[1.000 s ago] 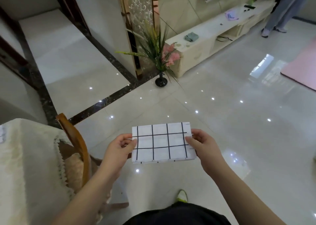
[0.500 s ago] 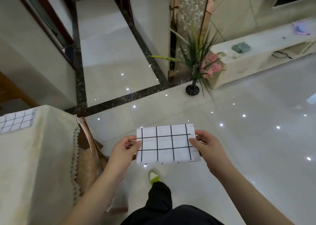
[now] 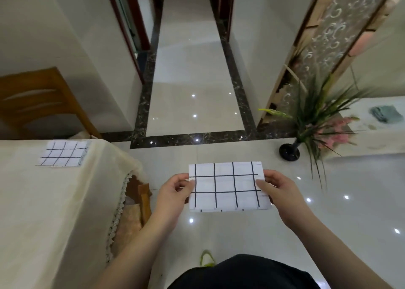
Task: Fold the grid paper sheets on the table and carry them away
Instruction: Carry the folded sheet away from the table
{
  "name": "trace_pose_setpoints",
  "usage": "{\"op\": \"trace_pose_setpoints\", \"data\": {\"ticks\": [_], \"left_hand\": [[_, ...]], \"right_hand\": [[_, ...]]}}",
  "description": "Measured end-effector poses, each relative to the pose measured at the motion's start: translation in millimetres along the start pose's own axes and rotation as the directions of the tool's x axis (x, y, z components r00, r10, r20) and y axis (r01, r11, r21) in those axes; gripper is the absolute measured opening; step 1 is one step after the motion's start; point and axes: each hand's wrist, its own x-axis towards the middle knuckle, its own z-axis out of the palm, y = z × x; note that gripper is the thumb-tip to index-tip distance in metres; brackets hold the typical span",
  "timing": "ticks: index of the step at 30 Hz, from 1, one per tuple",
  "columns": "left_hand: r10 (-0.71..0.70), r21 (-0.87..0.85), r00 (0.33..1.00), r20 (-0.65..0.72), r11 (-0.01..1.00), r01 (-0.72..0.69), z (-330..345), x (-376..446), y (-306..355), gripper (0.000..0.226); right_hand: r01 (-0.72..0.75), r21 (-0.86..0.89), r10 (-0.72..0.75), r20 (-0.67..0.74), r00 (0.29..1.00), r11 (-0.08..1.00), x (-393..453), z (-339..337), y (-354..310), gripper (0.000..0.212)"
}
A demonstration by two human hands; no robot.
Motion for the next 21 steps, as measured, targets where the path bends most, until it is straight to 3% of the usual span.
{"op": "trace_pose_setpoints", "data": {"ticks": [12,21], "left_hand": [[-0.062,-0.017,0.978,-0.200,0.998,0.060,-15.8,114.9,28.8,0.024],[-0.124,-0.109,0.897,-0.425,0.990,0.085,-15.8,199.4,84.1,0.014]], "right_hand": [[-0.033,-0.049,0.044,0.230,0.972,0.998,175.4,51.9,-37.7,0.022],[-0.028,-0.088,0.063,0.431,0.900,0.996,313.4,110.5,-94.3,0.023]]}}
